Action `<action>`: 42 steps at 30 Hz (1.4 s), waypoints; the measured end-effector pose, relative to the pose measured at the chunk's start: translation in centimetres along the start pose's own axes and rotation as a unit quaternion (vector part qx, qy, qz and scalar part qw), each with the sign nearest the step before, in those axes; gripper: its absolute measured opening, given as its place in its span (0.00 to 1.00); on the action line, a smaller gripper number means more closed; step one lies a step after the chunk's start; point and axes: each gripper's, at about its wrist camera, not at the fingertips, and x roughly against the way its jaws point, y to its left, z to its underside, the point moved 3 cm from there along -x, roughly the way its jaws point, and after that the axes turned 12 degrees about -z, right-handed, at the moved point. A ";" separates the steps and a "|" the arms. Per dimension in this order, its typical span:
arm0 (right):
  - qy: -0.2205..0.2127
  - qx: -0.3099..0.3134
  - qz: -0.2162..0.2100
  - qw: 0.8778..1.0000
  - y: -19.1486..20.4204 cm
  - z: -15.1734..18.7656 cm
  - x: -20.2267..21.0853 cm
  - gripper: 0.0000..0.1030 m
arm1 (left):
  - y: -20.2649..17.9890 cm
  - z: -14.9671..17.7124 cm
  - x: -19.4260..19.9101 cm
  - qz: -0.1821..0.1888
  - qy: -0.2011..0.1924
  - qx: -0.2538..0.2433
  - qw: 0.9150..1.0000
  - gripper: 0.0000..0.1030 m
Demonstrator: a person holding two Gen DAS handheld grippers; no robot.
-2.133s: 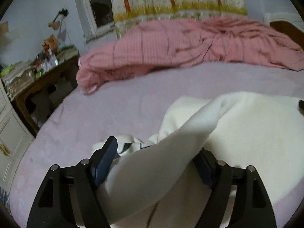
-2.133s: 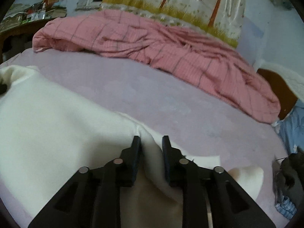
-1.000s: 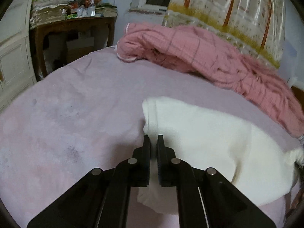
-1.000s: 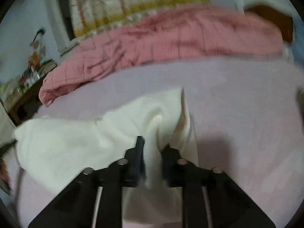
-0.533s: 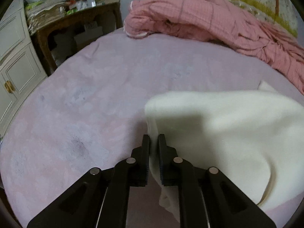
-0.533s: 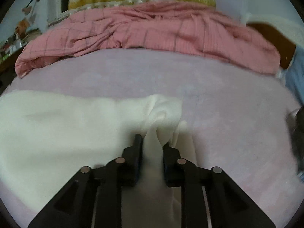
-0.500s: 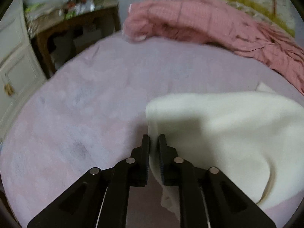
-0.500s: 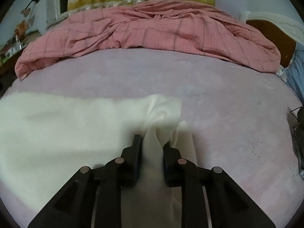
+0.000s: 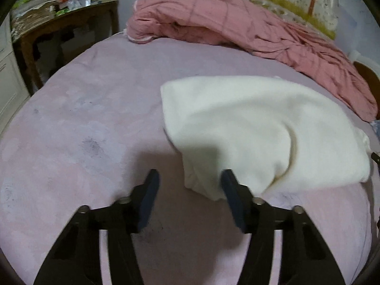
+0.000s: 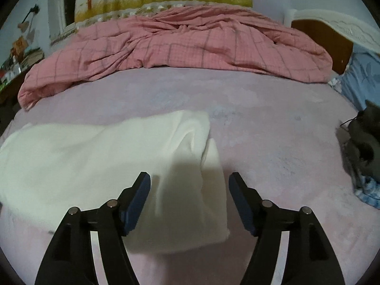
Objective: Fold large clothes
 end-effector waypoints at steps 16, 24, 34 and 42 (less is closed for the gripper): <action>0.102 0.071 -0.071 0.990 5.8 4.3 -0.4 0.75 | -0.8 0.0 -0.8 0.024 -0.030 0.008 0.999 0.05; 0.100 0.056 -0.069 0.991 5.5 5.1 -1.3 0.75 | -0.3 -0.8 -0.4 -0.064 -0.073 0.010 0.995 0.03; 0.038 0.049 -0.024 0.998 5.2 4.0 -0.9 0.18 | -0.6 -1.6 1.8 -0.230 -0.191 -0.019 0.954 0.00; 0.035 0.007 -0.055 0.998 4.0 3.1 -0.4 0.18 | 2.3 -1.9 2.5 -0.084 -0.158 -0.003 0.984 0.00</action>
